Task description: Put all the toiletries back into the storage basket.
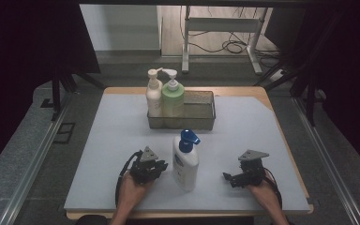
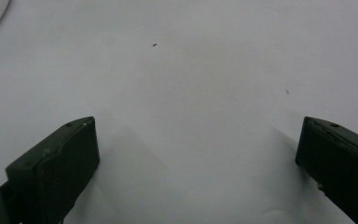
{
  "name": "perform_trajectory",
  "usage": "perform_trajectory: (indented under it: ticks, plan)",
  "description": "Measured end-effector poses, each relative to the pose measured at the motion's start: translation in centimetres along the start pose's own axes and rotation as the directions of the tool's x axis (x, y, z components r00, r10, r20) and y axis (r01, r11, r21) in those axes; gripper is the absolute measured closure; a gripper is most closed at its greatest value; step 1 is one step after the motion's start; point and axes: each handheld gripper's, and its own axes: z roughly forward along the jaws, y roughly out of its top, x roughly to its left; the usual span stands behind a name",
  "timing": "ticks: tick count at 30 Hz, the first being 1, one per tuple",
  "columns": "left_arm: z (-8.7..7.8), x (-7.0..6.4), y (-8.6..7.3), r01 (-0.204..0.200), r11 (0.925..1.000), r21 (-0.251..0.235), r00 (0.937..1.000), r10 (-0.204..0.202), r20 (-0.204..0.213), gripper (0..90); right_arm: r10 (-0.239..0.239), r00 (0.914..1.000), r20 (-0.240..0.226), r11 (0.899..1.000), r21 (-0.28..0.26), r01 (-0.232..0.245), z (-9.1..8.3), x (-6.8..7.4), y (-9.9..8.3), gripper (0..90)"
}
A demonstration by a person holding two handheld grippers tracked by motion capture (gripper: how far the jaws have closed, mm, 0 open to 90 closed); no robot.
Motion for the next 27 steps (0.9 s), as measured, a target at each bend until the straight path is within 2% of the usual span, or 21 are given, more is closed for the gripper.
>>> perform_trajectory:
  ticks: [5, 10, 17, 22, 27]
  plan:
    - [-0.8, 0.1, -0.5, -0.009, 0.9999, 0.013, 0.9982, 0.010, -0.058, 66.7, -0.010, 0.9999, 0.000, 1.000, -0.006, 0.010, -0.2, 0.1, 0.0, 2.2]
    - [-1.6, 0.4, -1.4, 0.011, 0.9998, 0.018, 0.9963, -0.010, -0.086, 56.9, -0.013, 0.9999, -0.001, 1.000, 0.001, 0.013, -0.6, 0.2, 0.0, 2.6]
    - [-2.9, 1.0, -2.9, 0.040, 0.9985, 0.037, 0.9880, -0.034, -0.151, 42.8, -0.036, 0.9993, -0.006, 0.999, -0.024, 0.036, -1.6, 0.8, 0.3, 2.2]
    - [-3.6, 1.7, -3.7, 0.074, 0.9967, 0.033, 0.9836, -0.067, -0.167, 32.6, -0.042, 0.9988, -0.024, 0.998, -0.041, 0.041, -2.2, 1.4, 0.3, 0.7]
    - [-3.0, 2.2, -4.0, 0.099, 0.9941, 0.043, 0.9797, -0.090, -0.179, 20.5, -0.059, 0.9970, -0.050, 0.997, -0.053, 0.056, -2.8, 2.4, 0.5, 0.0]
